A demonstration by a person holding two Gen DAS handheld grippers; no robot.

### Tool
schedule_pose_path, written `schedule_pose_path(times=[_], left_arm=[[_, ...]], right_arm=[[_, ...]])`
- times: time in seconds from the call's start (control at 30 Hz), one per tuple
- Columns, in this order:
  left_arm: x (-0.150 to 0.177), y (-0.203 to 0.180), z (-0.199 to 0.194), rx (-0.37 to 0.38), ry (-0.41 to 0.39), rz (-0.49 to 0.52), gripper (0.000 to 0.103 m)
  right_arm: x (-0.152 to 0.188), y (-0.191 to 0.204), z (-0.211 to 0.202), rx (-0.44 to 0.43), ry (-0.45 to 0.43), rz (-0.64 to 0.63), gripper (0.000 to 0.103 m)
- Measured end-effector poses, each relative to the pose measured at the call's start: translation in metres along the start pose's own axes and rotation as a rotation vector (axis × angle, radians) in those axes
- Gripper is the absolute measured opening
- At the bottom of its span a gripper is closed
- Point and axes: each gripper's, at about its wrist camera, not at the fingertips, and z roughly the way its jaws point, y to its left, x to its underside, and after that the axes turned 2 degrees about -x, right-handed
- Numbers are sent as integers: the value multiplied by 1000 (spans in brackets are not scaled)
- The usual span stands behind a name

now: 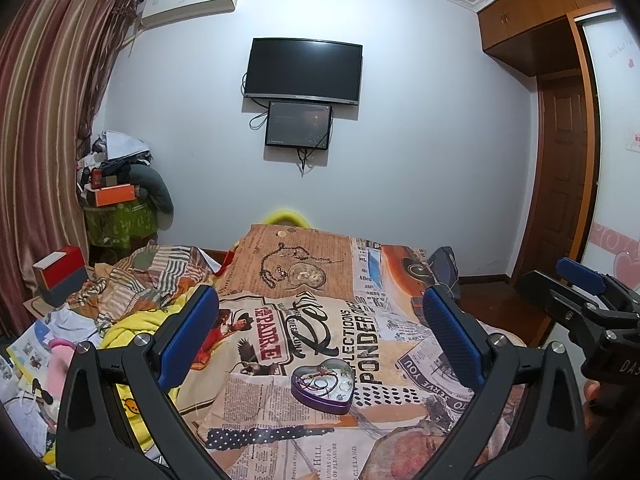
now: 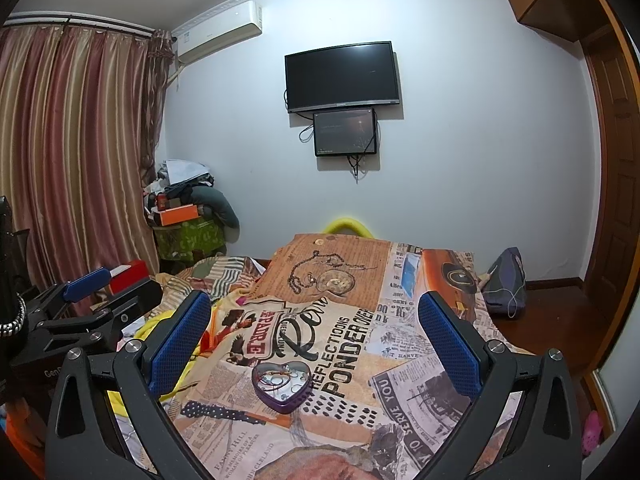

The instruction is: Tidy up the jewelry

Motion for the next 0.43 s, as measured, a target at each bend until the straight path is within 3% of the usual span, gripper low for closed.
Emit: schedule_pose_path(times=[0.43], left_arm=[[1,1,4,6,11,-5,102]], right_arm=[[3,-1,4,1,11,9,103]])
